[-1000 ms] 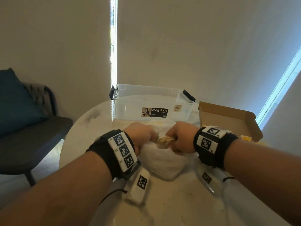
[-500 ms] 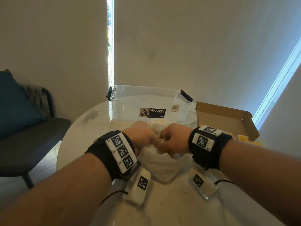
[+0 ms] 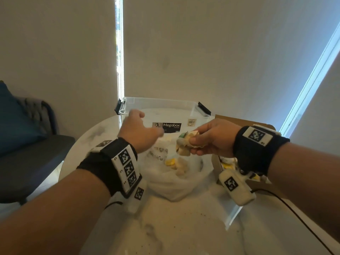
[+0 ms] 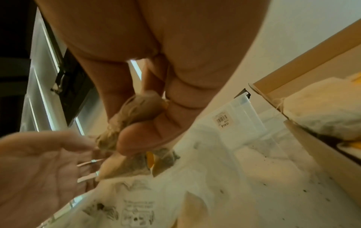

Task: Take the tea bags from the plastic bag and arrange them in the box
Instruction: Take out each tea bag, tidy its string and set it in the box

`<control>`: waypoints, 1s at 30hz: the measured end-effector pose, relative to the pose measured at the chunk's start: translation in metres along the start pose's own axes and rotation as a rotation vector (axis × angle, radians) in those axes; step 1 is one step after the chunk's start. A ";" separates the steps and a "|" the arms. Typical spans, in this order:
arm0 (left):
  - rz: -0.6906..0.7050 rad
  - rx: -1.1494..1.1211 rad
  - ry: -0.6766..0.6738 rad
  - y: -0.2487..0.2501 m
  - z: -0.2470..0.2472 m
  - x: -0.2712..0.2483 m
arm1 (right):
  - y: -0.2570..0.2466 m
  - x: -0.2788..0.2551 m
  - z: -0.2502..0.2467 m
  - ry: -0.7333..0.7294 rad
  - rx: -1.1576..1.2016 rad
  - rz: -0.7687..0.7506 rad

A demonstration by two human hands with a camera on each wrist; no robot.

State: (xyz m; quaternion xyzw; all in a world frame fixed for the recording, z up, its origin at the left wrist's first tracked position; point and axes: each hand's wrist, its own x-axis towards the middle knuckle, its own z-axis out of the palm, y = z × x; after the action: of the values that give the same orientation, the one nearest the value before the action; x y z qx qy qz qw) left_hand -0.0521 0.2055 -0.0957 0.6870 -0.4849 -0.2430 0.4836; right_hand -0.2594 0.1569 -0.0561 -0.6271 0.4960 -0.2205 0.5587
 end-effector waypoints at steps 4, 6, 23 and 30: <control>-0.053 -0.508 -0.011 0.036 0.001 -0.014 | -0.012 -0.009 -0.010 -0.014 0.205 -0.067; -0.258 -0.797 -0.176 0.048 0.010 -0.021 | -0.021 -0.015 -0.013 -0.027 0.271 -0.124; -0.550 -1.385 -0.465 0.052 0.085 -0.049 | -0.024 -0.044 0.000 0.048 -0.961 -0.282; -0.685 -1.409 -0.464 0.055 0.103 -0.051 | -0.032 -0.059 -0.039 0.179 -0.841 -0.328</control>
State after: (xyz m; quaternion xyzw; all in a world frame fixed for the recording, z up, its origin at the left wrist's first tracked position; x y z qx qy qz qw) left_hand -0.1789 0.2037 -0.0957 0.2637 -0.0695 -0.7613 0.5883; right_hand -0.3038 0.1855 0.0008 -0.8481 0.4828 -0.1391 0.1684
